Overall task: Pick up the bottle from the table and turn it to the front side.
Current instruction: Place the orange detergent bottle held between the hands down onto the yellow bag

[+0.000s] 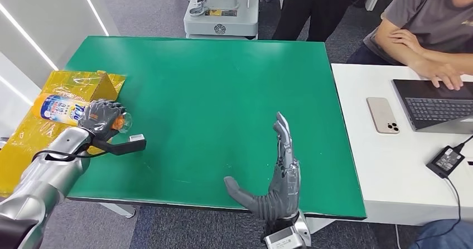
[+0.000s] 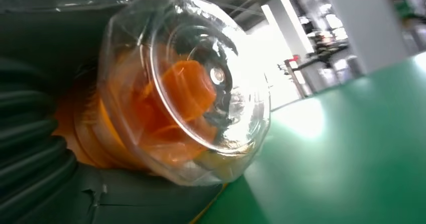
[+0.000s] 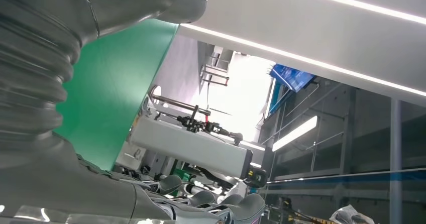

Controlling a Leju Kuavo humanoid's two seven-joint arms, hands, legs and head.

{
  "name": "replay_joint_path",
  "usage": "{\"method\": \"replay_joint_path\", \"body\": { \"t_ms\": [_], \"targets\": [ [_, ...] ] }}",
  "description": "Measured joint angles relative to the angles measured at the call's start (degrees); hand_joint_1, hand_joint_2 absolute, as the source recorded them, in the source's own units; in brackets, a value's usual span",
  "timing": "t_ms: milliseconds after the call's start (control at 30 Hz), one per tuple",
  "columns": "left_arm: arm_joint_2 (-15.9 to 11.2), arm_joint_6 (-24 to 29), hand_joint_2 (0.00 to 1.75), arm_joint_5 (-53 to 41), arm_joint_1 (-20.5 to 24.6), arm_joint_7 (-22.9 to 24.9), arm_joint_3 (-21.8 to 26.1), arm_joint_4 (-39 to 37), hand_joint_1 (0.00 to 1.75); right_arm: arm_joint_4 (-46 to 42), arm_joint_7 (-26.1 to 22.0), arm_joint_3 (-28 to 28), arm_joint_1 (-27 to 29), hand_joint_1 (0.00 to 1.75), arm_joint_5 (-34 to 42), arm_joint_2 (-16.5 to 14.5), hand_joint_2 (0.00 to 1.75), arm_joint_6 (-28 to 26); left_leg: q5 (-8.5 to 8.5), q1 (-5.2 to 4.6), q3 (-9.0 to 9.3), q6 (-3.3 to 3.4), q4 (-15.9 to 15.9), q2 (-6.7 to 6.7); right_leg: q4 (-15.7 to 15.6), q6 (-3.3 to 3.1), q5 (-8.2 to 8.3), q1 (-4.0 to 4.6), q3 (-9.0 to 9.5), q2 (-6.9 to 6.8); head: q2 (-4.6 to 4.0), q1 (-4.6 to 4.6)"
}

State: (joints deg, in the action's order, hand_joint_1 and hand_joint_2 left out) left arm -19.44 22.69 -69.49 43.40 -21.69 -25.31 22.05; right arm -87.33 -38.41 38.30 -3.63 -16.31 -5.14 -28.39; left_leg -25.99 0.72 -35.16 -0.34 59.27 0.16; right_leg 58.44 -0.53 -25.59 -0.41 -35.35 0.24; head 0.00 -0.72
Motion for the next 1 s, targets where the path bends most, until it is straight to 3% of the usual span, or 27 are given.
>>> {"method": "replay_joint_path", "body": {
  "t_ms": [267, 733, 1000],
  "targets": [
    [0.7, -3.0, 1.75, -3.3, -0.3, -0.4, -2.8, -1.7, 1.75, 0.0, -0.1, 0.1, -0.1, 0.0, 0.8, 0.0, 1.75, -0.4, 0.0, -0.01, 0.01, 0.0, 0.0, -0.01, 0.0, 0.0, 0.0, 0.0, 0.0, -0.01, 0.0, 0.01],
    [6.2, -3.7, 1.75, -3.8, -0.2, -1.3, -4.3, -3.1, 1.75, 0.0, 0.3, 0.4, -0.4, 0.0, 0.7, -0.1, 1.75, -1.1, 0.0, -0.02, 0.0, 0.0, 0.0, -0.1, 0.0, 0.0, 0.01, -0.02, 0.01, -0.07, 0.0, 0.01],
    [7.3, -9.9, 1.75, -2.6, -0.2, 0.3, -4.3, -4.2, 1.75, -0.3, 0.4, 0.4, -0.3, 0.0, 0.0, -0.1, 1.75, -1.2, 0.01, -0.01, 0.0, 0.0, 0.0, -0.07, 0.0, 0.0, 0.01, -0.01, 0.01, -0.05, 0.0, 0.01]
  ]
}}
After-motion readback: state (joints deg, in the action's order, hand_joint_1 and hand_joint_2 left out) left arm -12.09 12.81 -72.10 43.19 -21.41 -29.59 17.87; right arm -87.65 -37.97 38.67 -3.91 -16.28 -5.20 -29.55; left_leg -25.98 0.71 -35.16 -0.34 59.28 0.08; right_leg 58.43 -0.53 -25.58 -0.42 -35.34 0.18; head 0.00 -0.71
